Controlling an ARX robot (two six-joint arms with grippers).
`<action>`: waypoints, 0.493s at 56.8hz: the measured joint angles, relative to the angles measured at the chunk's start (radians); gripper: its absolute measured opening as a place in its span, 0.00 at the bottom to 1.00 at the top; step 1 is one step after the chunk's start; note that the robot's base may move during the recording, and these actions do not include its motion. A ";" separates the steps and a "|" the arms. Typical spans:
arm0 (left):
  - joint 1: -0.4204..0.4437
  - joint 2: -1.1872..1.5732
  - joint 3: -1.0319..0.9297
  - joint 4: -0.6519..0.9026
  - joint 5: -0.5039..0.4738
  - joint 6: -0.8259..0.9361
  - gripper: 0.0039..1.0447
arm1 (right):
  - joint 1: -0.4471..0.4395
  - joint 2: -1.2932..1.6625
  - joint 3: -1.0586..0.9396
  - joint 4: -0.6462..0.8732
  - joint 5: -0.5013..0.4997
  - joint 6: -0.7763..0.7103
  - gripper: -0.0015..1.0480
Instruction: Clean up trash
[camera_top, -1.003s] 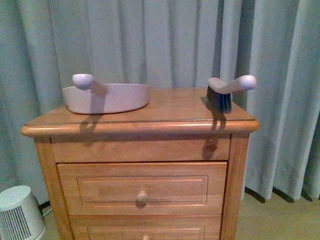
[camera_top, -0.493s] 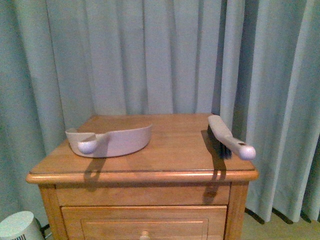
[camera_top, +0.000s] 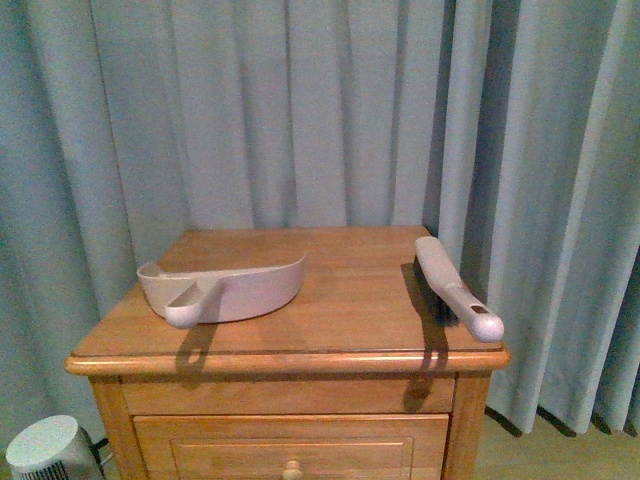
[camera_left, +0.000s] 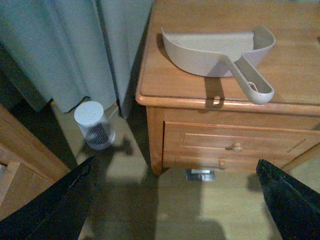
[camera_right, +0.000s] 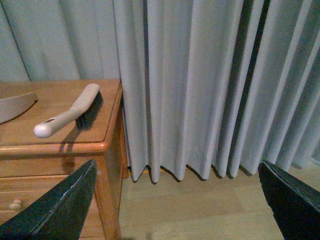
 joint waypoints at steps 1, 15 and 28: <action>-0.012 0.041 0.043 -0.020 -0.003 -0.003 0.93 | 0.000 0.000 0.000 0.000 0.000 0.000 0.93; -0.116 0.462 0.433 -0.098 -0.034 -0.119 0.93 | 0.000 0.000 0.000 0.000 0.000 0.000 0.93; -0.137 0.698 0.529 -0.103 -0.075 -0.177 0.93 | 0.000 0.000 0.000 0.000 0.000 0.000 0.93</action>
